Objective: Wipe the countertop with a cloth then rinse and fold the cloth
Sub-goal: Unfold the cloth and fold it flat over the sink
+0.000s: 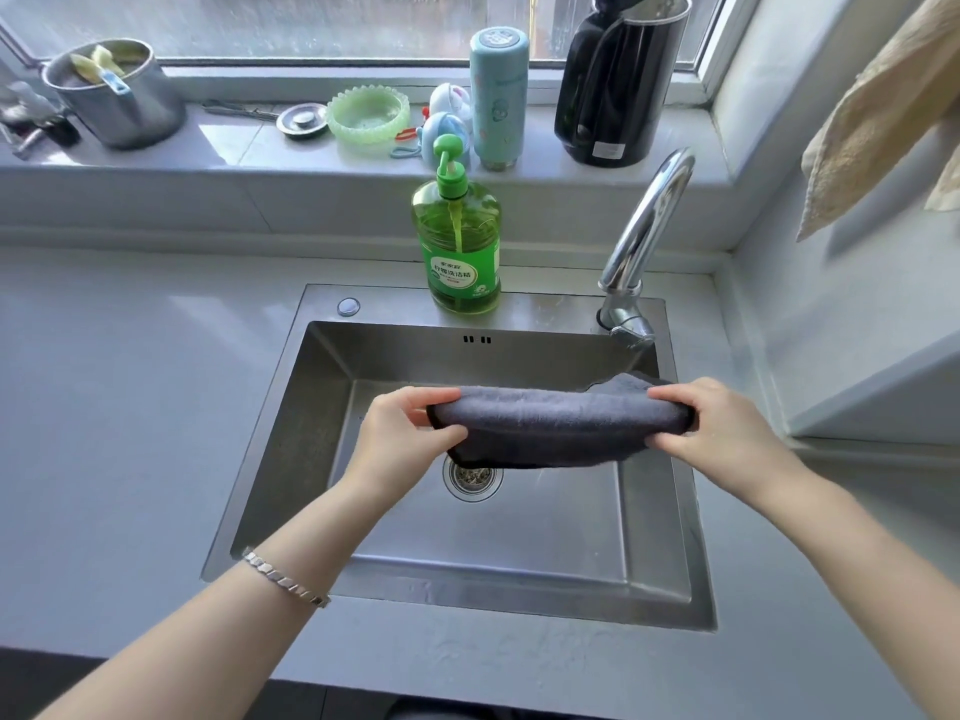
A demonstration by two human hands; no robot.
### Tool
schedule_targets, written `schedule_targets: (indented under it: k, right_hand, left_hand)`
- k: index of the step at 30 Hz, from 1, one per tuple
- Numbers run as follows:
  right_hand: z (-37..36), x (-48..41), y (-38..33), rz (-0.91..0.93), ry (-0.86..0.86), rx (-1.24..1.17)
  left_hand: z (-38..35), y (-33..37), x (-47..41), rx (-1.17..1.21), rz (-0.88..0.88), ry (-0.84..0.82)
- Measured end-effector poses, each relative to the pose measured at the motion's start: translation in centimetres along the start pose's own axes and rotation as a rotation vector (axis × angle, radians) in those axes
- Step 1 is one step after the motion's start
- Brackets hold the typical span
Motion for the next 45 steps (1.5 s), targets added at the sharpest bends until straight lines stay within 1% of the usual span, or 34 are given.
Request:
schedule_targets:
  k: [3, 5, 7, 9, 10, 11, 13, 14, 15, 16, 17, 19, 20, 21, 23, 24, 25, 26, 27, 28, 30, 31, 32, 33, 34, 36, 37, 38, 40, 41, 43, 45]
  right_hand:
    - [0.3, -0.1, 0.2, -0.038, 0.032, 0.064]
    - [0.5, -0.1, 0.2, -0.042, 0.052, 0.096]
    - [0.7, -0.2, 0.1, -0.036, 0.073, 0.094]
    - [0.7, -0.6, 0.4, -0.042, 0.047, 0.009]
    - [0.7, -0.9, 0.6, -0.055, 0.011, -0.115]
    - [0.6, -1.1, 0.6, -0.087, -0.039, -0.308]
    - [0.1, -1.4, 0.4, -0.195, -0.114, -0.768]
    - [-0.3, -1.6, 0.3, -0.249, -0.105, -0.909]
    - [-0.9, -1.9, 0.3, -0.289, -0.080, -0.966]
    - [-1.5, -2.2, 0.1, -0.304, -0.042, -0.938]
    - [-2.0, -2.4, -0.1, -0.296, 0.015, -0.847]
    - [-3.1, -2.3, -1.4, -0.227, 0.102, -0.640]
    - [-3.7, -2.0, -2.4, -0.185, 0.112, -0.583]
    - [-4.4, -1.6, -3.6, -0.139, 0.090, -0.565]
    - [-6.0, -0.3, -6.2, -0.035, -0.064, -0.604]
    - [-6.8, 0.4, -7.4, 0.011, -0.153, -0.618]
    - [-7.4, 0.8, -8.0, 0.048, -0.206, -0.622]
    - [-7.6, 1.1, -8.5, 0.081, -0.207, -0.638]
    - [-7.5, 1.0, -8.6, 0.106, -0.173, -0.665]
    - [-7.4, 0.9, -8.7, 0.126, -0.144, -0.701]
    - [-7.5, 0.5, -9.0, 0.159, -0.153, -0.744]
    - [-7.7, 0.4, -9.5, 0.172, -0.190, -0.762]
    - [-7.9, 0.3, -10.0, 0.182, -0.237, -0.789]
    - [-8.2, 0.2, -10.6, 0.186, -0.284, -0.826]
    - [-8.5, 0.1, -11.3, 0.186, -0.326, -0.875]
    - [-9.0, -0.3, -12.6, 0.168, -0.399, -0.983]
    - [-9.3, -0.6, -13.3, 0.158, -0.418, -1.018]
    - [-9.6, -1.0, -14.0, 0.151, -0.423, -1.038]
    - [-10.6, -2.3, -15.2, 0.148, -0.359, -0.996]
    - [-11.2, -3.1, -15.8, 0.152, -0.295, -0.922]
    - [-12.8, -5.1, -16.8, 0.144, -0.181, -0.762]
    - [-15.0, -7.3, -18.4, 0.103, -0.113, -0.686]
  left_hand:
    - [0.4, 0.1, -0.4, -0.208, -0.084, 0.061]
    - [0.6, 0.2, -0.5, -0.300, -0.121, 0.065]
    - [0.6, 0.4, -0.5, -0.351, -0.160, 0.056]
    - [0.6, 0.4, -1.0, -0.343, -0.159, 0.052]
    - [0.7, 0.3, -1.2, -0.296, -0.123, 0.030]
    - [0.7, 0.1, -1.5, -0.205, -0.063, -0.011]
    - [0.7, -0.3, -1.8, 0.074, 0.112, -0.122]
    - [0.4, -0.5, -1.8, 0.200, 0.196, -0.168]
    - [0.1, -0.3, -1.6, 0.268, 0.242, -0.192]
    - [-0.1, -0.2, -1.4, 0.266, 0.259, -0.189]
    - [-0.3, 0.1, -1.1, 0.255, 0.270, -0.175]
    - [-0.9, 0.7, -0.4, 0.269, 0.285, -0.166]
    - [-1.2, 1.1, 0.0, 0.309, 0.291, -0.181]
    - [-1.5, 1.7, 0.4, 0.361, 0.291, -0.212]
    - [-2.0, 3.2, 1.7, 0.467, 0.246, -0.290]
    - [-2.1, 3.9, 2.3, 0.495, 0.198, -0.328]
    - [-2.1, 4.5, 2.9, 0.508, 0.137, -0.361]
    - [-1.9, 4.8, 3.5, 0.494, 0.077, -0.381]
    - [-1.5, 4.9, 3.9, 0.458, 0.015, -0.370]
    - [-0.8, 4.7, 4.0, 0.388, -0.044, -0.312]
    - [1.1, 3.5, 3.7, 0.180, -0.133, -0.079]
    - [2.0, 2.4, 3.4, 0.120, -0.126, 0.025]
    - [2.8, 1.1, 3.2, 0.106, -0.082, 0.072]
    - [3.3, -0.2, 2.9, 0.143, -0.016, 0.050]
    - [3.6, -1.2, 2.7, 0.216, 0.053, -0.026]
    - [4.0, -2.6, 2.4, 0.406, 0.123, -0.207]
    - [4.4, -3.2, 2.2, 0.480, 0.146, -0.266]
    - [5.0, -3.7, 1.9, 0.538, 0.164, -0.285]
    - [6.5, -4.6, 0.7, 0.612, 0.183, -0.247]
    - [7.4, -5.1, -0.1, 0.631, 0.191, -0.212]
    - [9.4, -6.0, -1.9, 0.607, 0.195, -0.139]
    - [11.7, -6.9, -4.3, 0.563, 0.179, -0.101]
Point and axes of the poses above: each hand's wrist, its own x-axis away from the middle knuckle, its own z-axis out of the back of the hand, y = z × x, the point moved 4 cm from there along -x, towards the middle knuckle, and after that the axes turned 12 degrees about -x, right-handed, at the moved point
